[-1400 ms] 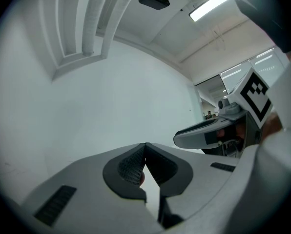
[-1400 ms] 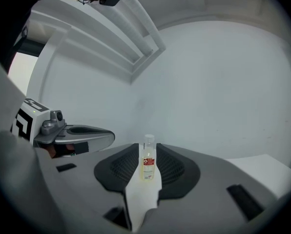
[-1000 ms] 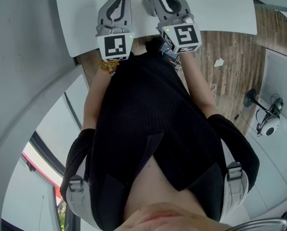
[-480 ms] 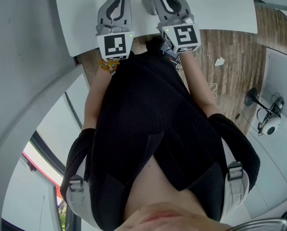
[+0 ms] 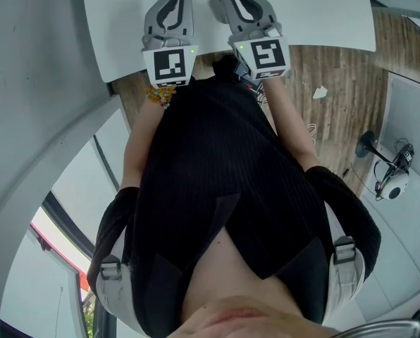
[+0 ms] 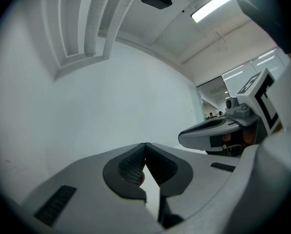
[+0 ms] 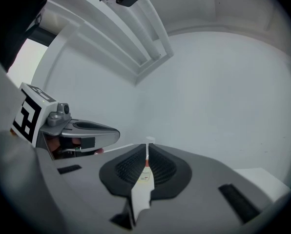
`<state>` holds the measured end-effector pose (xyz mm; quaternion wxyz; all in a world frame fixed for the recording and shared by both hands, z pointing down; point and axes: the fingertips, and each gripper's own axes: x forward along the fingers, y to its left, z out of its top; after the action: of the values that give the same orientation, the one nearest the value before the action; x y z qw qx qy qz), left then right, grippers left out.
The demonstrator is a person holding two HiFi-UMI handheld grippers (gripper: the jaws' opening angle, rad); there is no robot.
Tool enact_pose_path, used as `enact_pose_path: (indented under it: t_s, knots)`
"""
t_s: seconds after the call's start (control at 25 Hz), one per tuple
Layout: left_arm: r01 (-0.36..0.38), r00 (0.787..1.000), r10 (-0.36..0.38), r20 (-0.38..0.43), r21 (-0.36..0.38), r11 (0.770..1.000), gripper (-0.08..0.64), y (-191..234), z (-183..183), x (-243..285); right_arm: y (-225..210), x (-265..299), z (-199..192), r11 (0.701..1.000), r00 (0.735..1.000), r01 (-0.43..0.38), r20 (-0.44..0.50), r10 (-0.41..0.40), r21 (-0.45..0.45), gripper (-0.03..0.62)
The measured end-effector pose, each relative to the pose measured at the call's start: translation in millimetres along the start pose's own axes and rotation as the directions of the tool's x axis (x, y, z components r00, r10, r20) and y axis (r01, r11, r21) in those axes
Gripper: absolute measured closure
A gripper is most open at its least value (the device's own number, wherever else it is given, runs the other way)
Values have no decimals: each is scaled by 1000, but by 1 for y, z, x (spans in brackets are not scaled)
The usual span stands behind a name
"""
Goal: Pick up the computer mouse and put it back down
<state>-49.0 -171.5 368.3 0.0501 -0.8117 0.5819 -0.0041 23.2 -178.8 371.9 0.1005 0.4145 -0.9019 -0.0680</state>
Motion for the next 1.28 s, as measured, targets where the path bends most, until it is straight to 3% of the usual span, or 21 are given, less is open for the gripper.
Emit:
enact_pose_path:
  t_s: [1.28]
  knots:
    - [2, 1000, -3, -10, -15, 1000, 557, 0, -7, 2, 1, 12, -2, 999, 1000, -16, -9, 16, 39, 566]
